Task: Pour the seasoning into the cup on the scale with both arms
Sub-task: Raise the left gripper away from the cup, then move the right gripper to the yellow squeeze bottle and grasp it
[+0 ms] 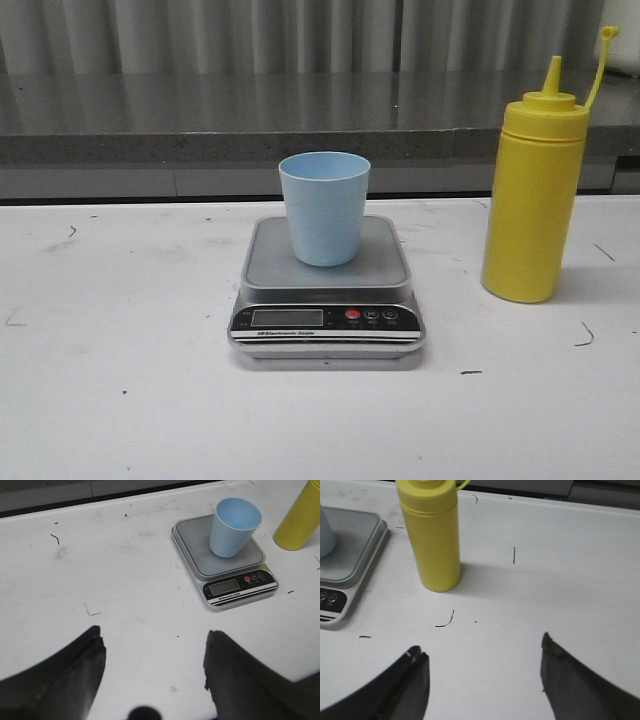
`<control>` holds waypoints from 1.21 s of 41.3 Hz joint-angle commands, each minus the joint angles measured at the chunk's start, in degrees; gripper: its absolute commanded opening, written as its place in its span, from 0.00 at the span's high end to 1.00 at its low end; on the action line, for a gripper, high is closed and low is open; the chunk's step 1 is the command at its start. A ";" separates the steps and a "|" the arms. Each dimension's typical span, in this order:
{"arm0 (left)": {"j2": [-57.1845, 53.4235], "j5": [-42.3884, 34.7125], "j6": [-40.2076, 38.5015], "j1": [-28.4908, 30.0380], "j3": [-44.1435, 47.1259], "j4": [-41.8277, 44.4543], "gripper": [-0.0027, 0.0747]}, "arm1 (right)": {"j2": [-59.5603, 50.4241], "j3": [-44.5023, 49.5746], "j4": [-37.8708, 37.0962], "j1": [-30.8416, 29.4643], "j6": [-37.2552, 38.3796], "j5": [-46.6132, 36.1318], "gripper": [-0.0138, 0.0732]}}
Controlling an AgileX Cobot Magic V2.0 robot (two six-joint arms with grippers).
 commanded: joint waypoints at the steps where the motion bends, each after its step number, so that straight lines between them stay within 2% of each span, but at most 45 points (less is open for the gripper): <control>1: 0.19 -3.71 -0.45 0.12 -1.48 0.10 0.41 | 1.49 -1.85 0.24 2.81 -2.73 -3.39 0.12; 3: 0.19 -3.71 -0.45 0.12 -1.48 0.10 0.41 | 2.14 -1.97 0.24 4.70 -3.90 -3.39 0.08; 8: 0.19 -3.71 -0.45 0.12 -1.48 0.10 0.41 | 4.40 -3.35 0.24 8.00 -4.01 -3.11 0.10; 14: 0.19 -3.71 -0.45 0.12 -1.48 0.10 0.41 | 8.34 -6.68 0.37 8.59 -3.90 -2.76 0.10; 20: 0.19 -3.71 -0.45 0.12 -1.48 0.10 0.41 | 12.57 -6.89 1.41 8.59 -3.83 -8.49 0.10; 26: 0.19 -3.71 -0.45 0.12 -1.48 0.10 0.41 | 17.39 -5.05 6.14 8.59 -3.66 -14.14 0.10; 30: 0.19 -3.71 -0.45 0.12 -1.48 0.10 0.41 | 20.65 -2.15 7.99 8.79 -3.72 -20.62 0.10; 42: 0.19 -3.71 -0.45 0.12 -1.48 0.10 0.41 | 30.13 9.27 7.99 12.88 -3.53 -48.68 0.10; 50: 0.19 -3.71 -0.45 0.12 -1.48 0.10 0.41 | 39.21 10.23 7.99 13.62 -3.28 -63.03 0.10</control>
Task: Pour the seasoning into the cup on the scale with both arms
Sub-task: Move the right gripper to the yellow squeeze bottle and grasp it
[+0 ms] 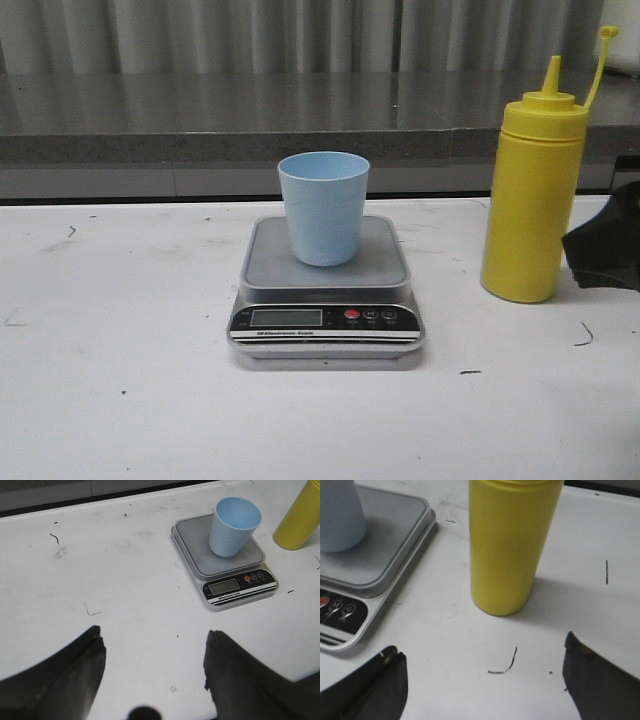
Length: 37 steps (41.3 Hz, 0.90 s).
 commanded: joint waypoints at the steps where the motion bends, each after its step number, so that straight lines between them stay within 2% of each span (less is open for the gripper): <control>1: 0.19 -3.71 -0.45 0.12 -1.48 0.10 0.41 | 3.72 -1.16 0.09 0.11 -0.13 -12.80 0.10; 10: 0.19 -3.71 -0.45 0.12 -1.48 0.10 0.41 | 14.83 -1.16 0.09 0.11 0.41 -30.85 0.10; 22: 0.19 -3.71 -0.45 0.12 -1.48 0.10 0.41 | 26.46 -1.27 -1.01 0.11 6.64 -50.80 0.10; 37: 0.19 -3.71 -0.45 0.12 -1.48 0.10 0.41 | 34.53 -7.61 0.32 0.06 7.95 -52.05 0.10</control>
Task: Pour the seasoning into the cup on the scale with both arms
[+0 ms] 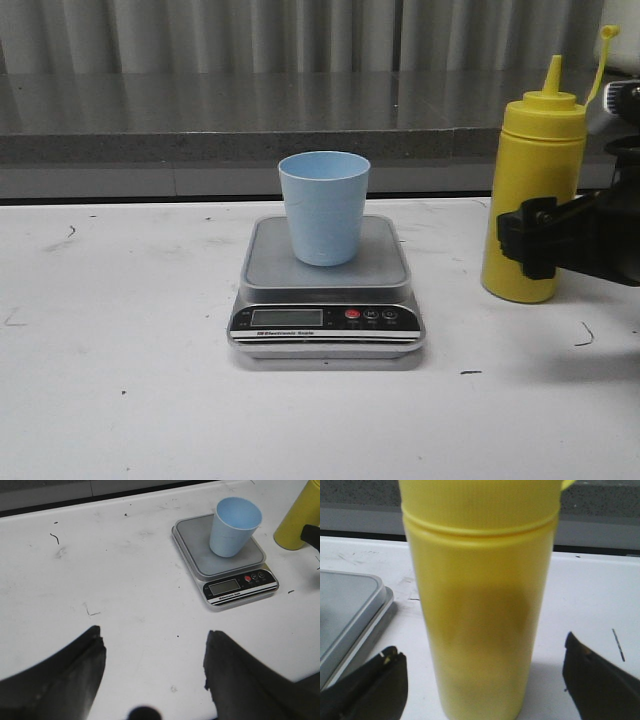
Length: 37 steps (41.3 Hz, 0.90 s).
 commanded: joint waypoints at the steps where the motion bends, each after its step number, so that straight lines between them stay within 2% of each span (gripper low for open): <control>1: 0.19 -3.71 -0.45 0.12 -1.48 0.10 0.41 | -0.08 -2.70 0.92 -0.06 0.00 -7.64 0.10; 13: 0.19 -3.71 -0.45 0.12 -1.48 0.10 0.41 | 4.17 -9.66 2.80 -0.06 0.00 -7.24 0.10; 24: 0.19 -3.71 -0.45 0.12 -1.48 0.10 0.41 | 6.16 -14.86 2.78 -0.06 0.00 -2.64 0.11; 27: 0.19 -3.71 -0.45 0.12 -1.48 0.10 0.41 | 6.16 -15.22 2.78 -0.06 0.00 -2.25 0.20; 32: 0.19 -3.71 -0.45 0.12 -1.48 0.10 0.41 | 6.16 -15.22 2.78 -0.06 0.00 -1.82 0.41; 34: 0.19 -3.71 -0.45 0.12 -1.48 0.10 0.41 | 6.16 -15.14 2.78 -0.06 0.00 -1.61 0.45; 37: 0.19 -3.71 -0.45 0.12 -1.48 0.10 0.41 | 5.98 -15.14 2.73 -0.06 0.00 -1.24 0.44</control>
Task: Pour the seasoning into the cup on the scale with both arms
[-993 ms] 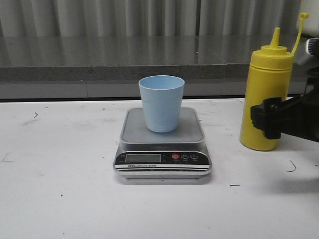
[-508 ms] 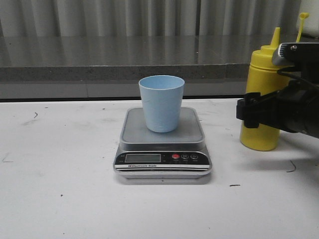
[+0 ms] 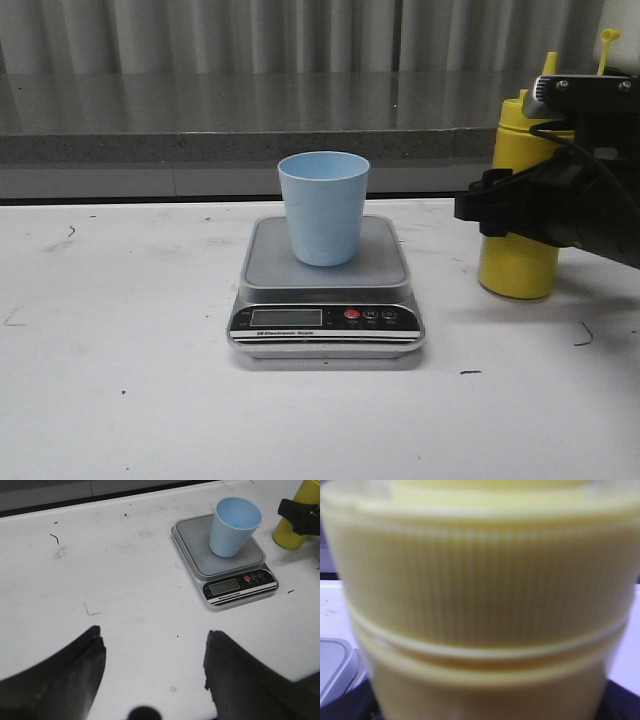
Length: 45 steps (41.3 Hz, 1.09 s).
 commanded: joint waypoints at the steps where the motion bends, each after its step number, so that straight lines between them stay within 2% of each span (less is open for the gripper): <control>1: 0.19 -3.71 -0.45 0.12 -1.48 0.10 0.41 | -2.79 -0.97 -0.28 -0.17 -0.30 -2.60 0.44; 8: 0.19 -3.71 -0.45 0.12 -1.48 0.10 0.41 | -7.94 -0.97 -1.91 -0.17 -0.30 2.69 0.44; 14: 0.19 -3.71 -0.45 0.12 -1.48 0.10 0.41 | -14.75 -2.61 -4.79 -0.17 -2.90 13.28 0.44; 21: 0.19 -3.71 -0.45 0.12 -1.48 0.10 0.41 | -22.03 -8.89 -9.37 -0.17 -10.31 37.23 0.44; 29: 0.19 -3.71 -0.45 0.12 -1.48 0.10 0.41 | -24.54 -21.39 -14.85 -0.11 -18.27 67.33 0.44; 32: 0.19 -3.71 -0.45 0.12 -1.48 0.10 0.41 | -24.43 -25.54 -19.54 0.19 -20.99 76.80 0.44; 36: 0.19 -3.71 -0.45 0.12 -1.48 0.10 0.41 | -24.37 -29.90 -26.54 1.37 -23.08 84.70 0.44; 45: 0.19 -3.71 -0.45 0.12 -1.48 0.10 0.41 | -24.25 -34.19 -46.85 7.26 -23.10 93.74 0.44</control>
